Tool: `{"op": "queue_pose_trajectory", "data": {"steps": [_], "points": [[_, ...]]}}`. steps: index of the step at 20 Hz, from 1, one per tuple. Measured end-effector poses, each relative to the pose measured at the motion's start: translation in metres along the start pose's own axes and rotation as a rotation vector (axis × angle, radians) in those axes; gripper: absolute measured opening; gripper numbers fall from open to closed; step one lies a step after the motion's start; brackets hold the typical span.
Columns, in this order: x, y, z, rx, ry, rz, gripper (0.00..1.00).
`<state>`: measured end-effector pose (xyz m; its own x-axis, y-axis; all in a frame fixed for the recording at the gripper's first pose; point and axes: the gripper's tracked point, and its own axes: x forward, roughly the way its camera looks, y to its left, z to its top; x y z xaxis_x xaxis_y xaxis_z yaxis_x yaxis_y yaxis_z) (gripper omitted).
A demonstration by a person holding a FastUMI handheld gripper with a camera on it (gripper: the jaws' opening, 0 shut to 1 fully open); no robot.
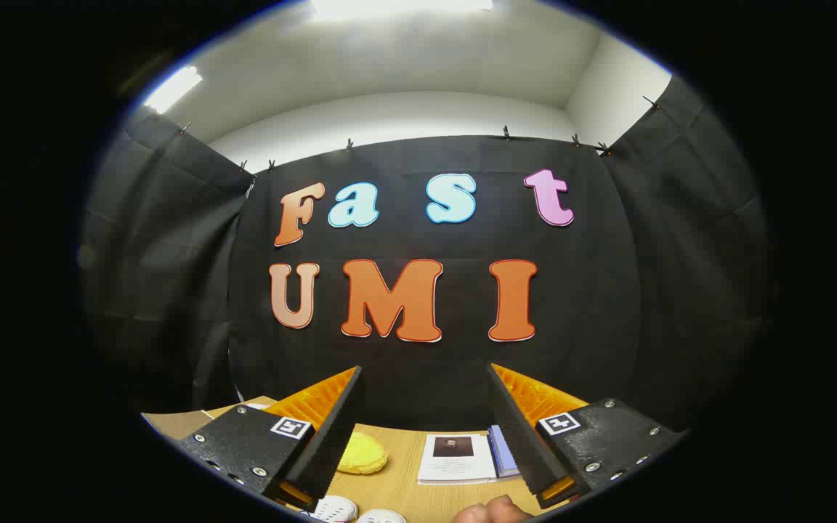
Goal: Open the storage box then place both shoes into the box .Put the left shoe in first, then the right shoe, with the right side of both shoes facing outward in a uniform manner.
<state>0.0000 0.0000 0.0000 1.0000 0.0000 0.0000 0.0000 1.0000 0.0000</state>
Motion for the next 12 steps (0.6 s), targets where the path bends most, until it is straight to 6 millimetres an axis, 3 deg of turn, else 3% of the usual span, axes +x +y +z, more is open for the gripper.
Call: {"op": "queue_pose_trajectory", "data": {"steps": [12], "points": [[0.005, -0.010, 0.006, -0.004, -0.024, -0.034, 0.98]]}}
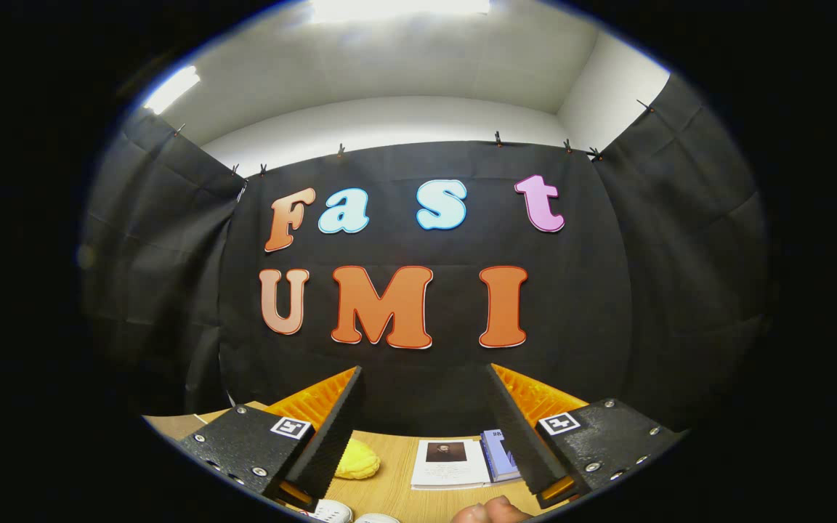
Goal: Open the storage box then place both shoes into the box .Put the left shoe in first, then the right shoe, with the right side of both shoes facing outward in a uniform manner.
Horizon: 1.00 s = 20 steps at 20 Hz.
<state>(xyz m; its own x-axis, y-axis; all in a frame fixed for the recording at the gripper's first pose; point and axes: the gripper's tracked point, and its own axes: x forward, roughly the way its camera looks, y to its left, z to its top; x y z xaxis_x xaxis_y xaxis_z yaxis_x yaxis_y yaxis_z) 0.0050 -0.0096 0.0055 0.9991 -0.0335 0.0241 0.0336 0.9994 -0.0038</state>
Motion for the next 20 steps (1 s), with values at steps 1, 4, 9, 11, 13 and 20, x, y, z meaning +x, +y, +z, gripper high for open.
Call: {"op": "queue_pose_trajectory", "data": {"steps": [1, 4, 9, 11, 13, 20], "points": [[0.002, -0.001, -0.001, -0.006, 0.002, -0.002, 0.98], [0.006, -0.005, 0.004, -0.019, -0.006, -0.019, 0.98], [0.010, 0.011, 0.008, -0.007, -0.022, 0.011, 0.98], [0.013, 0.016, 0.003, -0.007, -0.009, 0.006, 0.98], [0.014, 0.030, -0.002, -0.003, 0.011, 0.038, 0.98], [-0.002, 0.118, -0.061, 0.106, 0.259, 0.254, 0.98]]}}
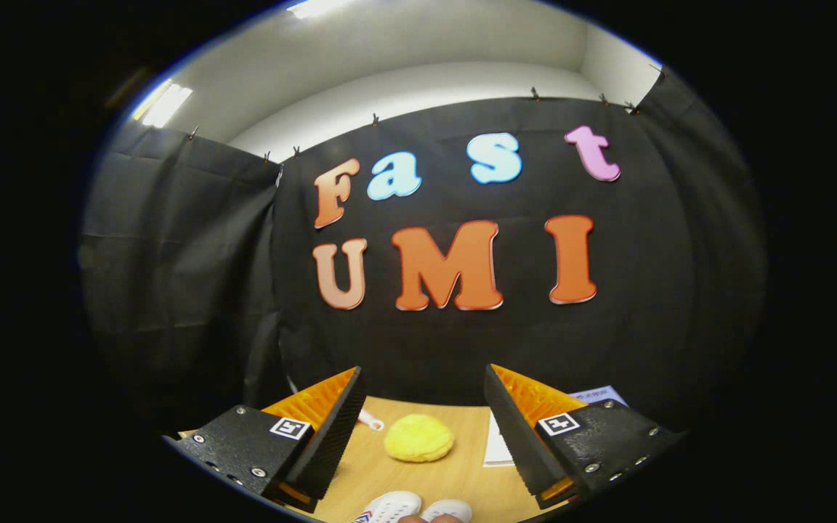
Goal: Open the storage box then place both shoes into the box .Put the left shoe in first, then the right shoe, with the right side of both shoes facing outward in a uniform manner.
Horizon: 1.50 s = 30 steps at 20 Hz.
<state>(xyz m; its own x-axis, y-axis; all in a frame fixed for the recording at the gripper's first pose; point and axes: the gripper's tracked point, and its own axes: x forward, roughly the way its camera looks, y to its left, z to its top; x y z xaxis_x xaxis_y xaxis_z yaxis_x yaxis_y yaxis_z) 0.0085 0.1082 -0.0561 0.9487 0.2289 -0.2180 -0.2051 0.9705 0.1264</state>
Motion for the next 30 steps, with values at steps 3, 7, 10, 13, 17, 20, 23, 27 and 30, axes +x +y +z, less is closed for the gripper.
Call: {"op": "queue_pose_trajectory", "data": {"steps": [3, 7, 10, 13, 17, 20, 23, 27, 30], "points": [[0.008, 0.036, -0.059, -0.002, 0.204, 0.096, 0.98], [0.006, 0.085, -0.127, 0.161, 0.466, 0.222, 0.99], [-0.007, 0.122, -0.157, 0.389, 0.627, 0.319, 0.97], [-0.014, 0.143, -0.175, 0.482, 0.717, 0.364, 0.97], [-0.017, 0.185, -0.207, 0.586, 0.830, 0.458, 0.97], [-0.016, 0.202, -0.225, 0.703, 0.895, 0.483, 0.97], [-0.008, 0.212, -0.241, 0.779, 0.922, 0.472, 0.97], [0.001, 0.219, -0.257, 0.833, 0.936, 0.467, 0.97], [0.006, 0.225, -0.271, 0.853, 0.961, 0.474, 0.97]]}}
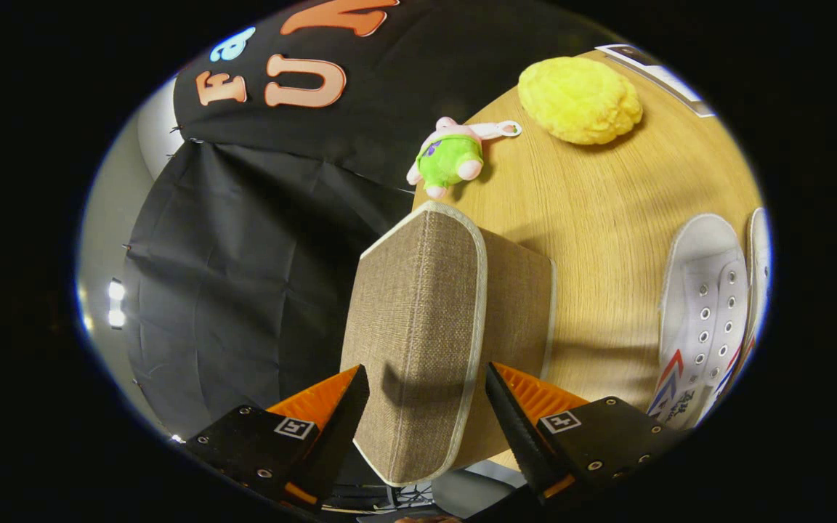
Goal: Open the storage box then place both shoes into the box .Put the left shoe in first, then the right shoe, with the right side of both shoes facing outward in a uniform manner.
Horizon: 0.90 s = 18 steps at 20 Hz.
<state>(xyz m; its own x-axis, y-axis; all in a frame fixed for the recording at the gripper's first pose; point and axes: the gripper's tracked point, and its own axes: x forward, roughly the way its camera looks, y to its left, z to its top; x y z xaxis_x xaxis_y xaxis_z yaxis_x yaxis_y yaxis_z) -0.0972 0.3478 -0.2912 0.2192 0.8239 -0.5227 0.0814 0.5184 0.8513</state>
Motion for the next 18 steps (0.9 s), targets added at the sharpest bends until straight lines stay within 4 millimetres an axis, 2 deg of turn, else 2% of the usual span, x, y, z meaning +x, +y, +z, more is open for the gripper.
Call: {"op": "queue_pose_trajectory", "data": {"steps": [4, 6, 11, 14, 15, 17, 18], "points": [[0.011, 0.007, 0.001, 0.058, 0.015, 0.050, 0.96], [0.004, 0.016, -0.002, 0.081, 0.016, 0.097, 0.96], [-0.021, 0.034, 0.020, 0.150, -0.042, 0.207, 0.94], [-0.032, 0.037, 0.028, 0.165, -0.055, 0.222, 0.80], [-0.035, 0.042, 0.025, 0.160, -0.051, 0.240, 0.78], [-0.038, 0.061, 0.032, 0.161, -0.068, 0.283, 0.68], [-0.035, 0.056, 0.030, 0.131, -0.074, 0.250, 0.52]]}}
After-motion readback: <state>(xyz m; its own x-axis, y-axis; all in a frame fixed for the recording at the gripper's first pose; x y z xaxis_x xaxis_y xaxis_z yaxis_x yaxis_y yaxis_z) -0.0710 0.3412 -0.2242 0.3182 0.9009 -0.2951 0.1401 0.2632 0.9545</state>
